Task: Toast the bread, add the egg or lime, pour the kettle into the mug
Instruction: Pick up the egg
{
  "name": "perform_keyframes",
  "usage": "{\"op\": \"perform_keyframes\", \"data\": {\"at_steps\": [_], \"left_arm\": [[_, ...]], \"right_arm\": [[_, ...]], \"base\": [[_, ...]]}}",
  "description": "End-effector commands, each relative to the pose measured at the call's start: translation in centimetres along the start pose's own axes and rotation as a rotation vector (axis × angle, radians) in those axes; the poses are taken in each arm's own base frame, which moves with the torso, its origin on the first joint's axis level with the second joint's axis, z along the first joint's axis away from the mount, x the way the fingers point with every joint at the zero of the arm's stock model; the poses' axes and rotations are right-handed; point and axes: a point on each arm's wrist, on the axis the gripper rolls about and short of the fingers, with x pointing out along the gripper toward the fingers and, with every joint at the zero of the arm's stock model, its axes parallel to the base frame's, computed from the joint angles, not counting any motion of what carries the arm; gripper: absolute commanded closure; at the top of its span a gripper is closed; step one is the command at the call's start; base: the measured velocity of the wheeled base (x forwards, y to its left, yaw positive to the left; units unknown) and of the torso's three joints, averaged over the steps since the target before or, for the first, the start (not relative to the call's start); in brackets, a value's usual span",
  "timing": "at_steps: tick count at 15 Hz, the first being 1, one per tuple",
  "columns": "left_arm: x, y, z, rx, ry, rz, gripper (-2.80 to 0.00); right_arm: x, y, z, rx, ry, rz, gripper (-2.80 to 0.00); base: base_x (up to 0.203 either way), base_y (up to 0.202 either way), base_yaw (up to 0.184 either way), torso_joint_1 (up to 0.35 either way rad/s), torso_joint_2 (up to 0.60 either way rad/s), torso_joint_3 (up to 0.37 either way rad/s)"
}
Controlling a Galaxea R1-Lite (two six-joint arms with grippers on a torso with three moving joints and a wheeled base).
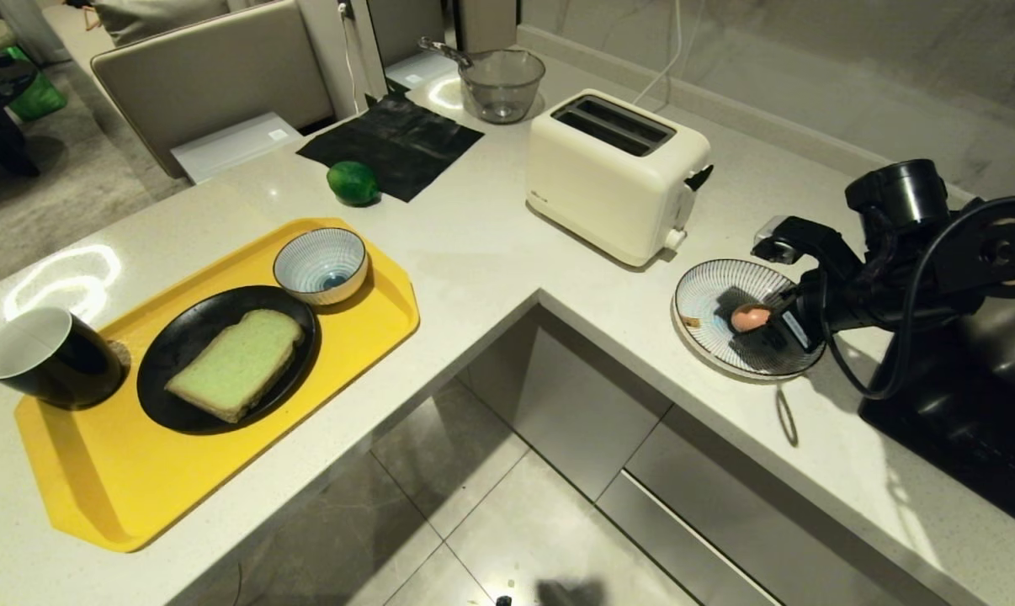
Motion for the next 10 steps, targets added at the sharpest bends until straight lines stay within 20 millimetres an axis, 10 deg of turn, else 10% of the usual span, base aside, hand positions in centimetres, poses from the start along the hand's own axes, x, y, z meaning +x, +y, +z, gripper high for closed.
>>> {"op": "perform_keyframes", "data": {"at_steps": [1, 10], "left_arm": [[0.0, 0.0, 0.0, 0.000, 0.000, 0.001, 0.00], [0.0, 0.0, 0.0, 0.000, 0.000, 0.001, 0.00]], "right_arm": [[0.1, 0.2, 0.1, -0.010, -0.004, 0.010, -2.80], [1.4, -0.1, 0.1, -0.027, 0.006, 0.014, -2.80]], "base": [[0.000, 0.000, 0.000, 0.000, 0.00, 0.000], [0.000, 0.000, 0.000, 0.000, 0.00, 0.000]]}}
